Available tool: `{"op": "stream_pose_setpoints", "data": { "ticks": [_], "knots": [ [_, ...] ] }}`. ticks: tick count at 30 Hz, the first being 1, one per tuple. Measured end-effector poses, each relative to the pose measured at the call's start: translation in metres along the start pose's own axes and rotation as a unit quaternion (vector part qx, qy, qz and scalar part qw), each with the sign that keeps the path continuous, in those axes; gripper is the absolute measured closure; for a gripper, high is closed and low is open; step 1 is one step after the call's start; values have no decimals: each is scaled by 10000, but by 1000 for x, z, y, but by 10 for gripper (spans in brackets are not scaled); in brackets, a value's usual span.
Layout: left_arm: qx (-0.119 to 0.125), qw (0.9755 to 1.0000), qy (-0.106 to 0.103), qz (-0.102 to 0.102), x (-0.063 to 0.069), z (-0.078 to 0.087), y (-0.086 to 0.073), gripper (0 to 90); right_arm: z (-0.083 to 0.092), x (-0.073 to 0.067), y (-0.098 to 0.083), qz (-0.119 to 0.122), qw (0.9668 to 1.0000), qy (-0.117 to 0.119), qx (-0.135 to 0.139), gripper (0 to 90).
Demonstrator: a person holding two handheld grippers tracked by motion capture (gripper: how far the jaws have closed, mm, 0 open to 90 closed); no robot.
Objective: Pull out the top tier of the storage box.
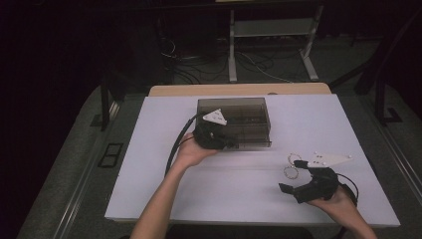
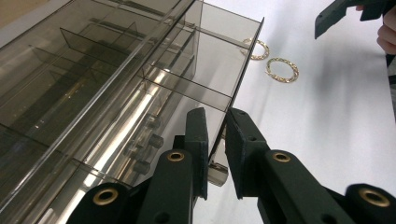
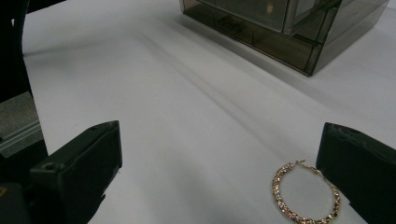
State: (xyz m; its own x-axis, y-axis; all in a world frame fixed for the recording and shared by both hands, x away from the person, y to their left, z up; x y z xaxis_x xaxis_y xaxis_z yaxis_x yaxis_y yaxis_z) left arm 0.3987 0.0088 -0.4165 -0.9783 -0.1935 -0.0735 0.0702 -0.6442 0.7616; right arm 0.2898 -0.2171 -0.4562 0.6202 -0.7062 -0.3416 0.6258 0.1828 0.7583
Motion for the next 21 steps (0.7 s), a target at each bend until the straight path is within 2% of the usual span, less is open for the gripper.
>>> {"op": "stream_pose_setpoints", "data": {
  "ticks": [13,21],
  "knots": [
    [67,9999,-46,61,9,2,-3,777,-1,0,0,-2,10000,9,-26,0],
    [14,10000,-72,40,15,3,-4,777,-1,-1,0,3,10000,11,-26,0]
  ]
}}
Point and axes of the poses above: each handheld gripper's, and its own axes: z roughly backward along the jaws, y roughly out of its top, x roughly to its right, the point moved 7 cm from there along -z, roughly forward along the jaws, and after that the axes turned 13 degrees about -z, right-handed, at the moved point
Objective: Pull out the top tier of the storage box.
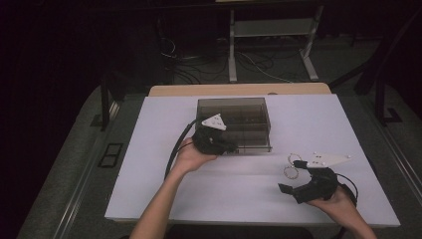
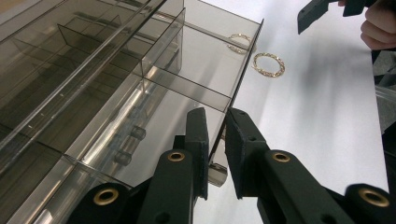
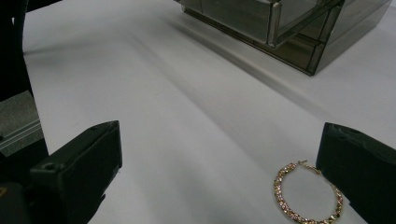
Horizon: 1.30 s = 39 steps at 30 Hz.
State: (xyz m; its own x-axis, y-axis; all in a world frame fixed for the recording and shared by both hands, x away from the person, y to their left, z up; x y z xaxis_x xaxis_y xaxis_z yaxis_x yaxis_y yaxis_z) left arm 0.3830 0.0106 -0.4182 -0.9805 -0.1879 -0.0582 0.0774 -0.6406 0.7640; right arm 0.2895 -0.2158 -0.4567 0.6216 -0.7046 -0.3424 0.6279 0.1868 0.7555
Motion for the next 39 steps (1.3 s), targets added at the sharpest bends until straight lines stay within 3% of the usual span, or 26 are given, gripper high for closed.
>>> {"op": "stream_pose_setpoints", "data": {
  "ticks": [25,39],
  "knots": [
    [0,10000,-27,25,11,2,-2,778,-1,-1,0,3,10000,10,-18,0],
    [170,9998,62,114,11,14,3,670,0,-1,0,-3,10000,9,-22,0]
  ]
}}
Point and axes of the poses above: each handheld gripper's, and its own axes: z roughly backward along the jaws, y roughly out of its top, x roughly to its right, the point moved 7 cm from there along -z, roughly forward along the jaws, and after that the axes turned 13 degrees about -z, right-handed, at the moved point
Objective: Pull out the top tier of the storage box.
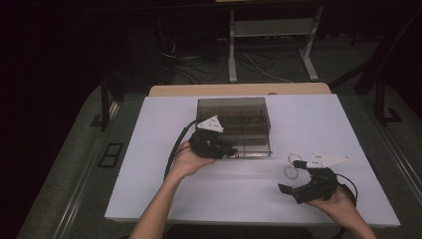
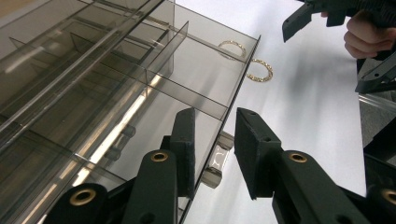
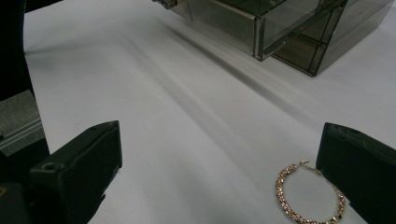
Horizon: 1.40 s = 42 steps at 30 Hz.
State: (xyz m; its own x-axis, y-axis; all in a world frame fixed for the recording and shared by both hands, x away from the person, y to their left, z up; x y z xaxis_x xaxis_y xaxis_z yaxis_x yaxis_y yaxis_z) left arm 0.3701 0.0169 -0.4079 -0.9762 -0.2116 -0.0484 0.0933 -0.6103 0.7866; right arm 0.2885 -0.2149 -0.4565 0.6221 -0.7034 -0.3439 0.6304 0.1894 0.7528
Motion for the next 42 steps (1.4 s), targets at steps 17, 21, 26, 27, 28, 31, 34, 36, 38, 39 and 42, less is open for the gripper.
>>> {"op": "stream_pose_setpoints", "data": {
  "ticks": [17,21,26,27,28,31,34,36,38,39,42],
  "knots": [
    [68,9997,207,135,1,22,1,590,1,-1,1,10,10000,10,29,0],
    [147,9992,258,256,3,30,0,530,2,-1,1,4,10000,23,39,0],
    [222,9986,301,363,6,38,-3,448,2,-2,1,6,10000,19,38,0],
    [222,9986,301,363,6,38,-3,435,2,-2,1,6,10000,19,38,0],
    [241,9985,308,386,6,39,-3,435,2,-2,1,10,10000,15,43,0],
    [319,9981,310,436,7,43,-4,377,2,-2,1,15,10000,12,46,0],
    [391,9974,351,496,7,46,-6,352,2,-3,1,13,10000,17,53,0],
    [443,9969,364,543,7,49,-8,330,2,-3,1,9,10000,16,51,0],
    [500,9962,365,616,8,51,-9,293,2,-2,1,13,10000,16,47,0],
    [529,9959,397,613,8,52,-10,273,2,-2,1,9,10000,20,50,0],
    [601,9938,518,775,9,56,-14,172,2,-2,2,29,10000,11,74,0]
  ]
}}
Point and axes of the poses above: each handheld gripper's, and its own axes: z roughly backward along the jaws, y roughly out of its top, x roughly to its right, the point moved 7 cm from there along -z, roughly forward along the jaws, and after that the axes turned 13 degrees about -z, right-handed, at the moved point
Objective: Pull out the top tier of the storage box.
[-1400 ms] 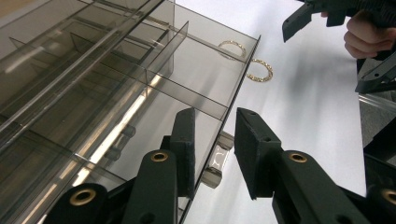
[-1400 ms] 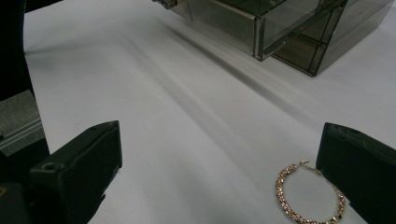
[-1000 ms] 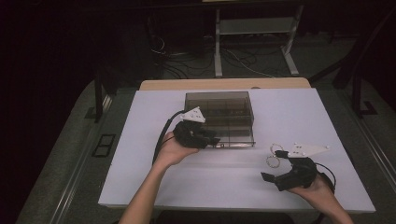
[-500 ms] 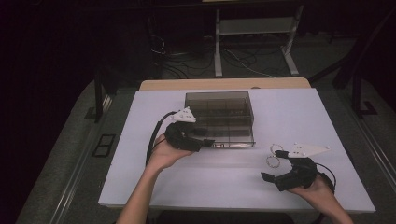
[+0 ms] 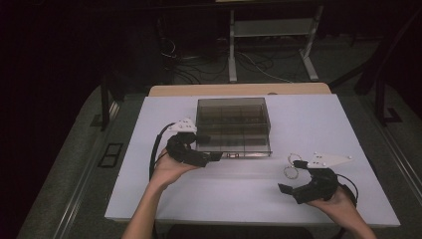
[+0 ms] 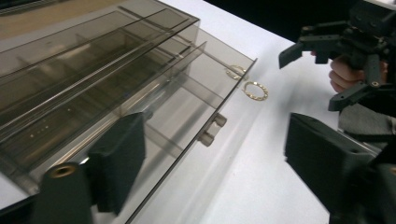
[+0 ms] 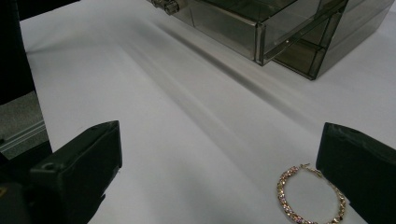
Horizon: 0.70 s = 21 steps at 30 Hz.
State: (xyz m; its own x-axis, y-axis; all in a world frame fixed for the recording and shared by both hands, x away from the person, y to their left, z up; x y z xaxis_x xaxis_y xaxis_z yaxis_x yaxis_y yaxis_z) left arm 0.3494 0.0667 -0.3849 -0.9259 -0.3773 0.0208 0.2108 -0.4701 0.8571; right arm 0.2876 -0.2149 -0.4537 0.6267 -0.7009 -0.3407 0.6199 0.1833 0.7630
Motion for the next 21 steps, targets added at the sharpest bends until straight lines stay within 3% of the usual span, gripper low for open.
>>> {"op": "stream_pose_setpoints", "data": {
  "ticks": [6,10,21],
  "knots": [
    [60,9998,152,128,1,6,-7,53,0,0,0,-17,10000,-6,7,0],
    [87,9994,234,229,1,11,-14,19,-1,0,0,-21,10000,-9,4,0],
    [152,9979,500,393,4,22,-38,0,-1,0,0,-54,10000,-16,10,0]
  ]
}}
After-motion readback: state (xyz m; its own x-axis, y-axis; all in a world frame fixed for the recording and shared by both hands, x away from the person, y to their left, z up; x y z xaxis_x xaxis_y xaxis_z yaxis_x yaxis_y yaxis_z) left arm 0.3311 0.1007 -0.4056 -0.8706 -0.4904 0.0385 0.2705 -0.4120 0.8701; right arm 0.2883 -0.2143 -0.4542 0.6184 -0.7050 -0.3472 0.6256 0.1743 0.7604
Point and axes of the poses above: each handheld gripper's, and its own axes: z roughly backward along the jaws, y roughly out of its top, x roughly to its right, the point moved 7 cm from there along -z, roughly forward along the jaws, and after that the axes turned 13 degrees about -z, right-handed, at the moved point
